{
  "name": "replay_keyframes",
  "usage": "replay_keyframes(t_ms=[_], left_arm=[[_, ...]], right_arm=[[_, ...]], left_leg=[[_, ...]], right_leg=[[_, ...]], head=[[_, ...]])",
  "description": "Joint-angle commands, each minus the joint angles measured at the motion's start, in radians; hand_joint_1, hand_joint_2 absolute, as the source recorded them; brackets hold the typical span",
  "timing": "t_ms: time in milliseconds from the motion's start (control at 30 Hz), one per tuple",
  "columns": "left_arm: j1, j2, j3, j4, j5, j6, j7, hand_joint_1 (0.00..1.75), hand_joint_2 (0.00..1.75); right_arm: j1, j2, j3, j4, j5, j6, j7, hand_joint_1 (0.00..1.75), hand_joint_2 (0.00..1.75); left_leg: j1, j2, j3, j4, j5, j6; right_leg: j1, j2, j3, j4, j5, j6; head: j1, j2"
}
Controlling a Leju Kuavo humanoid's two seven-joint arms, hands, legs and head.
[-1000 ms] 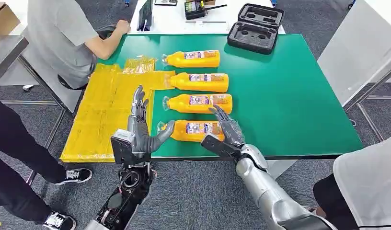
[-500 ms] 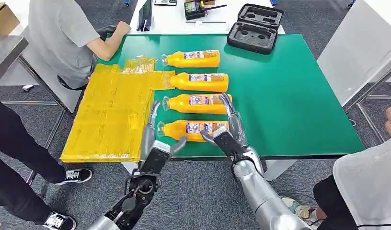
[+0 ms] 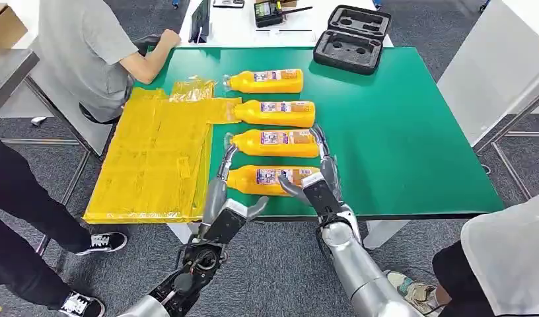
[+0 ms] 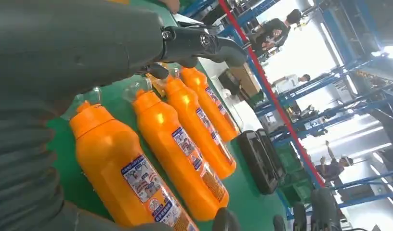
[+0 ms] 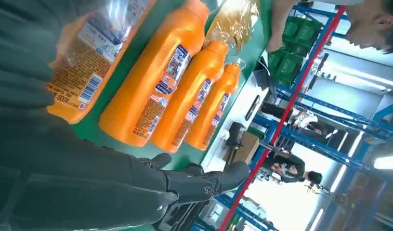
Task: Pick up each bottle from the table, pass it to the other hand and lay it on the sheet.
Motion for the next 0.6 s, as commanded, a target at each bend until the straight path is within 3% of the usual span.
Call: replay_keyframes(t_ms=[33,167,300,367,600], left_arm=[[-0.091,0.003,-0.002,0.078,0.051,0.050,0.003,0.00,1.75],[-0.049,0.016,0.092,-0.049,0.136,0.040,0.003,0.00,1.75],[0.000,-0.027,0.358,-0.124,0.264,-0.180,0.003,0.00,1.75],[0.012,-0.034,0.415,-0.144,0.262,-0.209,0.003,0.00,1.75],[0.030,-0.041,0.474,-0.201,0.249,-0.218,0.003,0.00,1.75]], right_arm=[[-0.072,-0.017,0.062,0.119,0.001,0.022,0.001,0.00,1.75],[-0.068,-0.018,0.055,0.116,0.000,0.021,0.001,0.00,1.75],[-0.056,-0.026,0.026,0.118,0.003,0.014,0.001,0.00,1.75],[-0.051,-0.032,0.019,0.131,0.015,0.005,0.001,0.00,1.75],[-0.081,-0.036,0.014,0.241,0.098,-0.020,0.001,0.00,1.75]], left_leg=[[0.001,0.001,0.003,0.000,-0.001,-0.001],[0.001,0.001,0.003,0.000,-0.002,-0.001],[0.001,0.002,0.003,0.000,-0.002,-0.001],[0.001,0.001,0.003,0.000,-0.002,-0.001],[0.001,0.001,0.004,0.000,-0.002,-0.001]], right_leg=[[0.001,0.001,0.003,0.000,-0.001,-0.001],[0.001,0.001,0.003,0.000,-0.001,-0.001],[0.001,0.002,0.003,0.000,-0.001,-0.001],[0.001,0.001,0.003,-0.001,-0.001,-0.001],[0.001,0.000,0.004,-0.001,-0.001,-0.001]], head=[[0.000,0.000],[0.000,0.000],[0.000,0.000],[0.000,0.000],[0.000,0.000]])
